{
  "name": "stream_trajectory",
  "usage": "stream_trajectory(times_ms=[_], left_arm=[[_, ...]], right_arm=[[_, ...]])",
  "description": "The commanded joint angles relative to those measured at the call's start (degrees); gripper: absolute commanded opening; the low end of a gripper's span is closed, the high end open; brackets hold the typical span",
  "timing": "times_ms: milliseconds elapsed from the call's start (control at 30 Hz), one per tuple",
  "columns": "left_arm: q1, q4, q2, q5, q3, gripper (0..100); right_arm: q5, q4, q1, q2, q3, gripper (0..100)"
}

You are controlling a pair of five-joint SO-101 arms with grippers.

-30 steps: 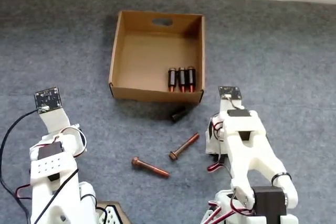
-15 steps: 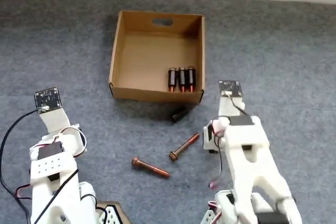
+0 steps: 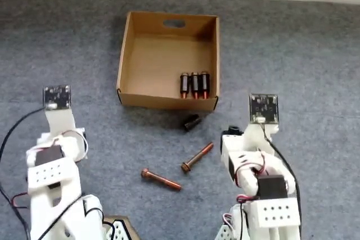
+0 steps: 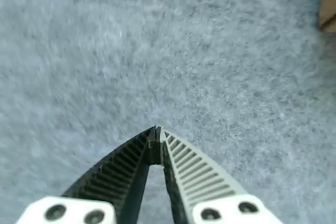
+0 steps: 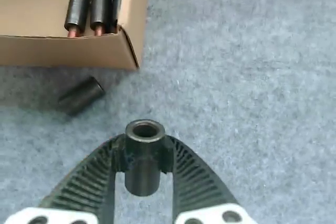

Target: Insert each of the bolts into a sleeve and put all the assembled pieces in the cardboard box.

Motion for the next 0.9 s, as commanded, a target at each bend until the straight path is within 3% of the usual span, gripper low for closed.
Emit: stream_trajectory(times_ms=[0, 67, 167, 333, 567, 733, 867], left_arm=[[-0.04, 16.62, 0.4, -6.15, -14.81, 10], [1.98, 25.49, 0.4, -7.74, -21.23, 16], [9.19, 35.25, 0.4, -7.91, -25.19, 17], [24.13, 42.73, 0.22, -6.59, -21.14, 17], [35.91, 29.71, 0.31, 16.53, -12.18, 17], [43.38, 21.54, 0.31, 17.49, -4.79, 17], [44.53, 14.86, 0.31, 17.49, -0.31, 17]], right_arm=[[0.44, -0.22, 2.59, -3.21, 0.66, 0.5], [0.09, -0.22, 4.53, -3.74, 1.01, 0.5], [0.09, -0.13, 5.41, -3.82, 1.1, 0.5], [0.0, -0.22, 5.32, -3.91, 3.74, 0.5], [-2.37, -0.22, 5.23, -3.91, 3.91, 0.5], [-2.37, -0.22, 5.23, -3.91, 3.91, 0.5], [-2.37, -0.22, 5.32, -3.91, 4.09, 0.5]])
